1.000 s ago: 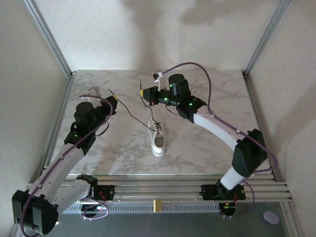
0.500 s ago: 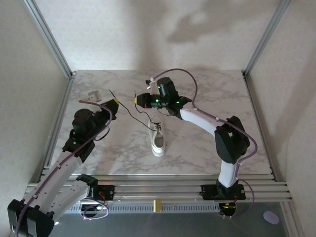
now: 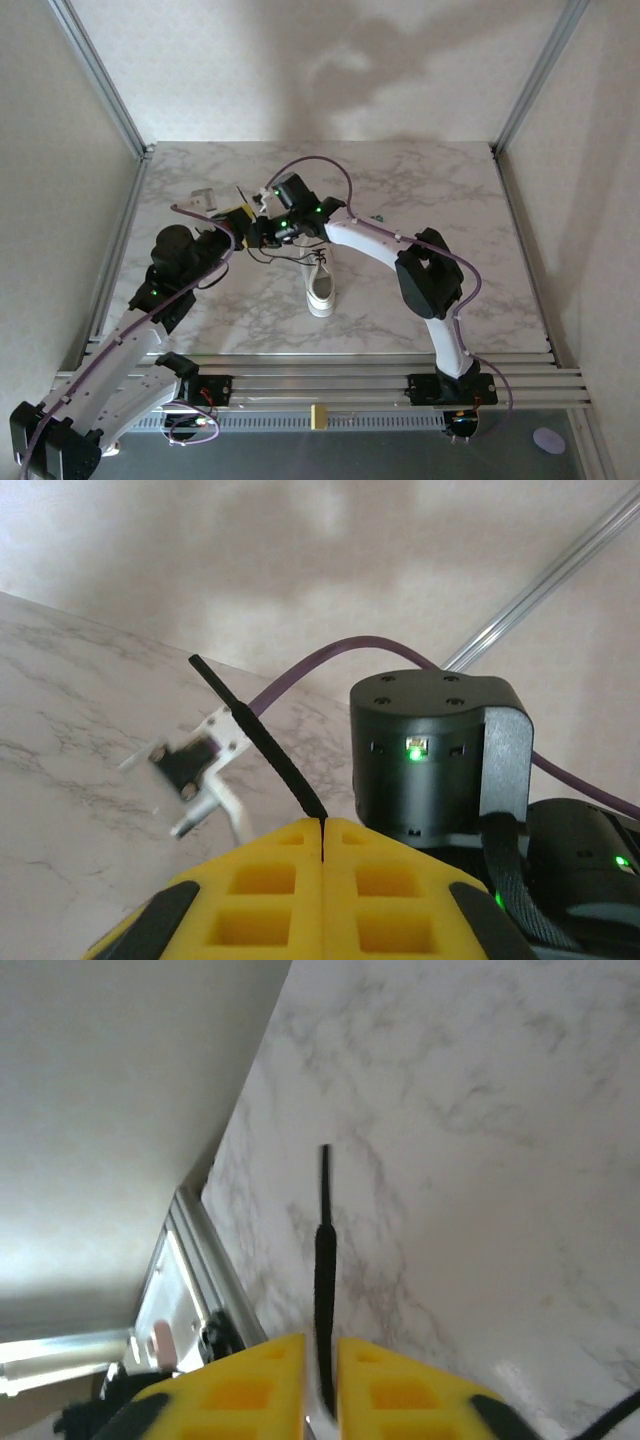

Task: Tie the shoes

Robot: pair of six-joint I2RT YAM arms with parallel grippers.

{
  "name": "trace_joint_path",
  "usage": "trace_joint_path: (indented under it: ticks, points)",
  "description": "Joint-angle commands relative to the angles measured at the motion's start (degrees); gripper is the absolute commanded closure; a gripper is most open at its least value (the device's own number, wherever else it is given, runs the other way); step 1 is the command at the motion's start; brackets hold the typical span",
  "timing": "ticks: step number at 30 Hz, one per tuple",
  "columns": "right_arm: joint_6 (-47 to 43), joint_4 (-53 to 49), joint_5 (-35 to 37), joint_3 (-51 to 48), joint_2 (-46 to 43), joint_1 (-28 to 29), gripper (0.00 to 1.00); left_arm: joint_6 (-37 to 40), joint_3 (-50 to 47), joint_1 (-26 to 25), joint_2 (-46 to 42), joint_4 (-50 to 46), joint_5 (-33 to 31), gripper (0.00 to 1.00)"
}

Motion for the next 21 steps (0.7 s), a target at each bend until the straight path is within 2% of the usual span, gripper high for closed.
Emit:
trace_joint_path:
  ticks: [1,4,9,12,17,21]
  points:
    - [-1.1,-1.8,3.8,-1.9,-3.4,-1.0,0.69,1.1,0.0,-0.6,-0.7,0.2,-1.1,1.0]
    - [-0.5,-1.8,13.4,-5.7,-7.7,-2.7,0.6,0.5,0.9,-0.7,0.1,-2.2,-3.6,1.0]
    - [-1.6,3.4,33.5,-19.4,-19.9,-5.3,0.63,-1.7,4.3,-0.6,3.9,-8.0,-10.2,1.0]
    - [-6.5,9.5,40.6,-28.6,-28.5,-4.3,0.63,-2.4,7.4,-0.5,8.0,-10.2,-12.5,1.0]
    - [-15.9,14.2,44.0,-38.1,-38.3,0.3,0.62,-2.5,14.8,0.7,17.6,-13.8,-10.1,1.0]
    - [-24.1,12.9,36.2,-39.0,-39.6,4.8,0.62,-2.1,20.5,2.6,25.9,-17.1,-6.5,1.0]
